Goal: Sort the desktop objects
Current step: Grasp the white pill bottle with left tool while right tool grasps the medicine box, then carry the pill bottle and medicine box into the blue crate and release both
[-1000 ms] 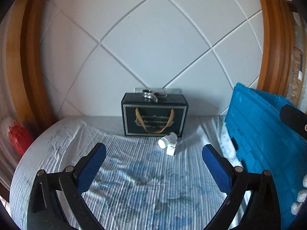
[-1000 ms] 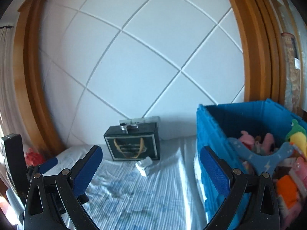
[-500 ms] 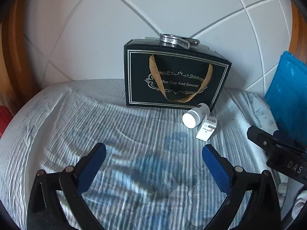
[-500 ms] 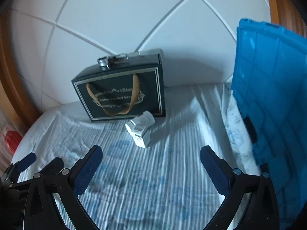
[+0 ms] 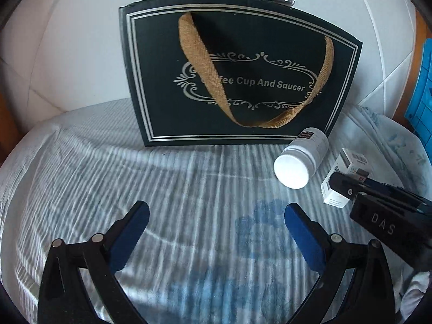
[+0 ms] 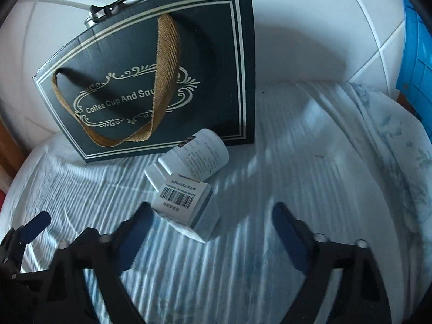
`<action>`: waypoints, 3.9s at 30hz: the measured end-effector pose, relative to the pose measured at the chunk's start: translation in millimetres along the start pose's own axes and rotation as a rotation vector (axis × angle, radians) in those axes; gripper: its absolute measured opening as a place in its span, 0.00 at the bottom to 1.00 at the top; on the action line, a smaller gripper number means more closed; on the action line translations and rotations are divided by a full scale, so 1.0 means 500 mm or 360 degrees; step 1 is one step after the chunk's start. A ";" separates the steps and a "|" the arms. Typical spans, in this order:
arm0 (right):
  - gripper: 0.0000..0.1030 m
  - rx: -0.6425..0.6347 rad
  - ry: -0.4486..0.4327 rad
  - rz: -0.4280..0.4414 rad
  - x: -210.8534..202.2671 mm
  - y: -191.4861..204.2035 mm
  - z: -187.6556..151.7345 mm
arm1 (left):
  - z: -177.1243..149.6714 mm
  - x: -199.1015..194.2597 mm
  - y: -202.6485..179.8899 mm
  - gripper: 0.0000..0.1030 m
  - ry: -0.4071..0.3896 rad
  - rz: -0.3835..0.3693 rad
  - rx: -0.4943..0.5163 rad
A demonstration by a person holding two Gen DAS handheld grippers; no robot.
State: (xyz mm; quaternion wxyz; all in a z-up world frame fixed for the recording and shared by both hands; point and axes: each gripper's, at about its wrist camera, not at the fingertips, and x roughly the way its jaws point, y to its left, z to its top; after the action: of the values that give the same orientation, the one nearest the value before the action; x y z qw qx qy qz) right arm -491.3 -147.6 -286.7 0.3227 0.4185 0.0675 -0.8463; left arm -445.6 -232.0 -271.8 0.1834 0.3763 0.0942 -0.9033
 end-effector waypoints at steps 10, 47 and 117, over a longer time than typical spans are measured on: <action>0.34 0.0056 -0.0125 -0.0050 -0.066 -0.092 0.032 | 0.070 0.056 -0.113 0.98 -0.0005 -0.0206 0.0114; 0.34 -0.0119 -0.0461 0.0047 -0.451 0.010 0.020 | 0.058 -0.459 -0.120 0.45 -0.0369 -0.0100 0.0079; 0.75 -0.0253 -0.0274 -0.0137 -1.047 -0.748 -0.223 | -0.238 -0.975 -0.926 0.76 -0.0374 -0.0132 0.0339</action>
State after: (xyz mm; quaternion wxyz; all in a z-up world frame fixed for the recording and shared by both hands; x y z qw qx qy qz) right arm -411.6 444.4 -23.0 0.3228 0.3140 0.1242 -0.8842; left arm -238.3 355.4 8.1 0.1148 0.2813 -0.0086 -0.9527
